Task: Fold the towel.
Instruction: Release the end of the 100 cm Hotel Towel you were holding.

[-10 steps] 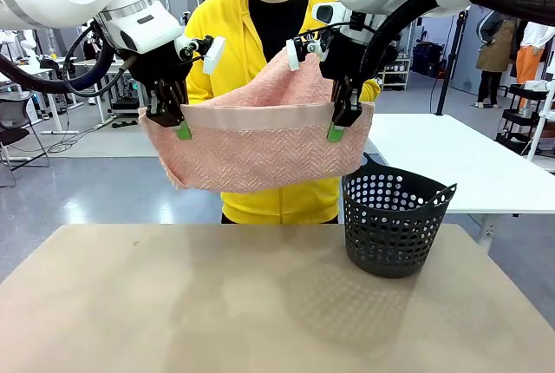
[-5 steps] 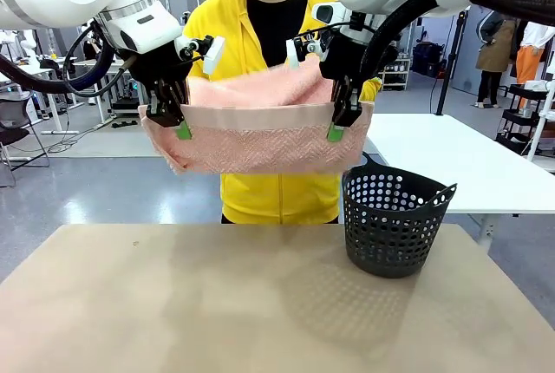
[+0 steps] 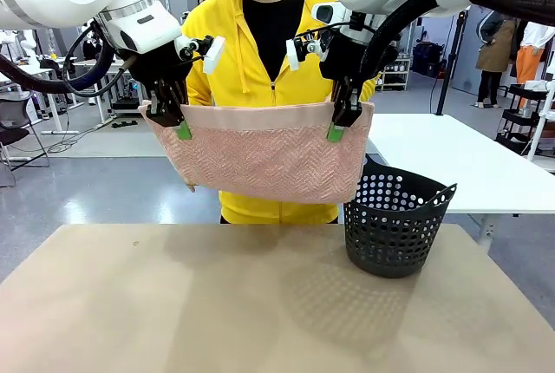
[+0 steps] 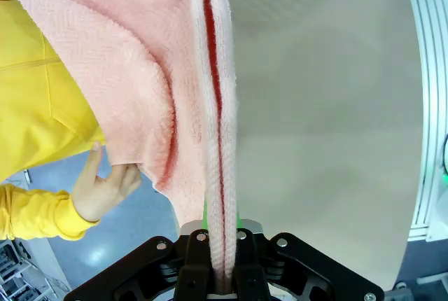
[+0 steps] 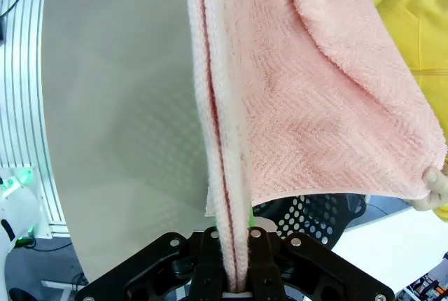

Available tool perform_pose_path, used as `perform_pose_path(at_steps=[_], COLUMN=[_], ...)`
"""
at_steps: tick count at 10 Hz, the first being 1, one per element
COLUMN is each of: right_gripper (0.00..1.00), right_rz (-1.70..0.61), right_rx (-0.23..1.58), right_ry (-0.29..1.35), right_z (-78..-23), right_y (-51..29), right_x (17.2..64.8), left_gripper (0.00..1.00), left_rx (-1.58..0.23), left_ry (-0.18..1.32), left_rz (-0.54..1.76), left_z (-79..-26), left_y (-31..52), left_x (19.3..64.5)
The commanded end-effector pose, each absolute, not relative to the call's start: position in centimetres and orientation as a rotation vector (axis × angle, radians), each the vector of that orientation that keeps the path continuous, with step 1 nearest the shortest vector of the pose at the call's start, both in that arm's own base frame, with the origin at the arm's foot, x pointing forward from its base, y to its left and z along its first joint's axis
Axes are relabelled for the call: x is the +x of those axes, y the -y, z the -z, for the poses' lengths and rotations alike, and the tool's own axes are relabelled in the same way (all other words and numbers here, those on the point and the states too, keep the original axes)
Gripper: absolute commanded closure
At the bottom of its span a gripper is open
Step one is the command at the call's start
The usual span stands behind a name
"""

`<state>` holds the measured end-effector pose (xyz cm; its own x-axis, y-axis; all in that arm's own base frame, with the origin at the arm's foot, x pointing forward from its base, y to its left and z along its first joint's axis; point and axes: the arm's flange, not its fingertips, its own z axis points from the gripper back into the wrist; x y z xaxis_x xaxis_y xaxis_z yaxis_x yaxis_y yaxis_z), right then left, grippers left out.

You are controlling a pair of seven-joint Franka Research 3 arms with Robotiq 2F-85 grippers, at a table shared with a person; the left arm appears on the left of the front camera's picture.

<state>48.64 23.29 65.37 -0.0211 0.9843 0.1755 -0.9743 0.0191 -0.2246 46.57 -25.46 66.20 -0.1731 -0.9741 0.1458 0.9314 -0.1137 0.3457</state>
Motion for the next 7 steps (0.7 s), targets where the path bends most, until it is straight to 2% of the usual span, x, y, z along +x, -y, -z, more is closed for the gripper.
perform_pose_path(at_steps=[1, 7], right_gripper=[1.00, 1.00], right_rz=[-1.559, -1.559], right_rx=[-0.044, -0.044], right_ry=[0.317, 0.317], right_z=[-65.40, -65.40], right_y=[-23.16, -23.16], right_x=[48.67, 48.67], left_gripper=[1.00, 1.00], left_rx=[0.136, 0.136], left_ry=[0.417, 0.417], left_rz=[1.696, 1.696], left_z=[-66.34, -66.34], left_y=[25.36, 25.36], left_x=[46.54, 46.54])
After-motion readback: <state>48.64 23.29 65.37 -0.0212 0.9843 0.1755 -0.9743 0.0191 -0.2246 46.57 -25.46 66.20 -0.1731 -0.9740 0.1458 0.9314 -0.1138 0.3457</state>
